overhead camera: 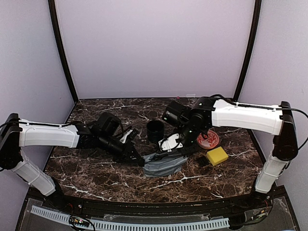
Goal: Sort the hair-cutting tools
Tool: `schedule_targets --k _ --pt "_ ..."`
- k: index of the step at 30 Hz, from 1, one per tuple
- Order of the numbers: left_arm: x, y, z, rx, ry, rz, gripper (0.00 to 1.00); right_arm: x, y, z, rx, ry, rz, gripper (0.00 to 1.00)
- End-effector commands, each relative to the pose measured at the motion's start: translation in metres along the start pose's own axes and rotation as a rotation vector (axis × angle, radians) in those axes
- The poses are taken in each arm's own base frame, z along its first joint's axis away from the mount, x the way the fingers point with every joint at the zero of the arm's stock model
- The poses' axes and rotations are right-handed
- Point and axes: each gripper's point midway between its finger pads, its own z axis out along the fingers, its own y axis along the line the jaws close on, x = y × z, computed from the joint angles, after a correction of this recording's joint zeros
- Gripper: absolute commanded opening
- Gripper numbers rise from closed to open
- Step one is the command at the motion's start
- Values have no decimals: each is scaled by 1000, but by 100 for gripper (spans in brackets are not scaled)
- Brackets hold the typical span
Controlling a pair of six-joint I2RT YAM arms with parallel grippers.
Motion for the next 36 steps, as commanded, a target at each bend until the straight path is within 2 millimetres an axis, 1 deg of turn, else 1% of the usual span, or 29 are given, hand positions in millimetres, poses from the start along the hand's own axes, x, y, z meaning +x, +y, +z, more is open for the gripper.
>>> schedule_targets --k 1,6,12,17,24,29,32,35,36 --pt "-4 -19 -10 46 -28 27 0 -3 -1 2 12 1 -14 0" --pt "-5 -20 -11 49 -33 27 0 -10 3 9 -1 10 -37 0" --pt "-6 -21 -10 58 -34 27 0 -25 -3 15 -12 -9 -13 0" --pt "-5 -20 -9 59 -35 28 0 -38 6 21 -73 -61 -10 0" --pt "-4 -18 -8 57 -31 33 0 -41 20 31 -144 -78 0 0" --pt "-3 -17 -7 60 -30 34 0 -42 24 37 -156 -87 -5 0" --pt "-2 -18 -8 62 -30 39 0 -40 25 41 -148 -91 -12 0" --pt "-1 -16 -9 55 -26 43 0 -35 21 46 -119 -86 -13 0" --pt "0 -15 -9 48 -21 41 0 -34 18 47 -107 -84 -7 4"
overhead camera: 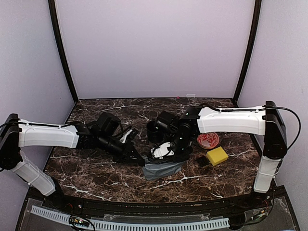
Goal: Sort the hair-cutting tools
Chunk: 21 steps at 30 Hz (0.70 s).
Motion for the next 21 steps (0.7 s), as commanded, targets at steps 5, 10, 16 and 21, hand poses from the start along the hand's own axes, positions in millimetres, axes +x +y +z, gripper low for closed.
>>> schedule_targets --k 5,10,16,21 --pt "3 -13 -12 28 -16 62 0 -5 -9 -17 42 -69 16 16" --pt "2 -13 -12 23 -17 72 0 -6 -11 -47 62 -128 34 24" --pt "0 -11 -17 -24 -19 120 0 19 -23 -78 62 -201 165 27" --pt "-7 -5 -24 -126 -20 177 17 62 -59 -87 108 -235 364 27"
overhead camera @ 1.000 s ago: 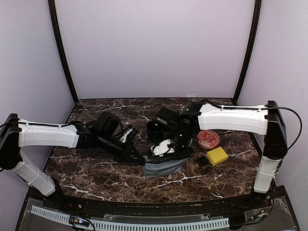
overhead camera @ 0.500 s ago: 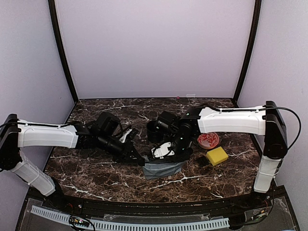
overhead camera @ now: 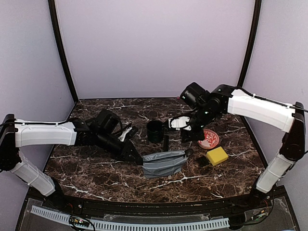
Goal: Sort the hair-cutting tools
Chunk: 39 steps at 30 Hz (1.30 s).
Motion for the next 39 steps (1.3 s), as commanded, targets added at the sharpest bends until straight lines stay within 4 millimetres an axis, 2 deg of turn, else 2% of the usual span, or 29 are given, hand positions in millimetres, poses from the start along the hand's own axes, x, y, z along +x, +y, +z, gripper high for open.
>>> schedule_targets --k 1,6,10,13,16,20,24,39 --pt "-9 -4 -17 -87 -22 106 21 24 -39 -15 53 -52 202 28" --pt "-25 -5 -32 -178 -63 149 26 57 -82 -4 183 -10 377 30" --pt "-36 8 -40 -303 -77 156 31 80 -117 7 246 30 525 30" --pt "-39 14 -41 -343 -87 151 32 95 -143 16 272 37 614 30" --pt "-40 13 -40 -328 -99 144 32 108 -159 33 277 88 659 29" --pt "-41 10 -42 -310 -119 134 32 122 -167 63 243 153 703 23" --pt "-44 9 -45 -314 -145 134 33 127 -169 86 195 169 737 19" --pt "-38 16 -35 -315 -111 138 33 148 -181 120 200 289 831 14"
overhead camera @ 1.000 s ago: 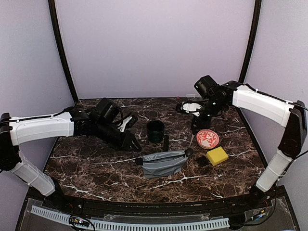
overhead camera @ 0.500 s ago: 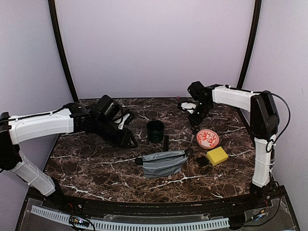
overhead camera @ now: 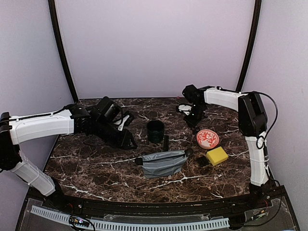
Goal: Sort the hair-cutting tools
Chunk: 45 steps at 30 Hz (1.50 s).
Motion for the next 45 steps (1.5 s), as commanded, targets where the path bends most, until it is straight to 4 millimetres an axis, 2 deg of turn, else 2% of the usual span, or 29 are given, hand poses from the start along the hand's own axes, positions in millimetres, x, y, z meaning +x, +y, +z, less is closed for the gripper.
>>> schedule_targets --k 1,19,26,34,36,39,45 --pt "4 1 1 2 4 9 33 2 -6 8 17 34 45 14" --pt "6 2 16 -1 50 18 34 24 -4 38 -36 128 104 15" --pt "8 5 16 -13 54 23 34 18 -13 26 3 97 112 17" --pt "6 3 20 -9 71 30 34 21 20 40 -161 111 87 4" --pt "6 5 19 -19 69 30 34 16 25 36 -188 90 77 0" --pt "5 13 17 -65 56 22 34 -2 29 18 -212 20 50 0" --pt "-1 16 12 -99 38 35 34 -45 19 -45 -197 -190 33 0"
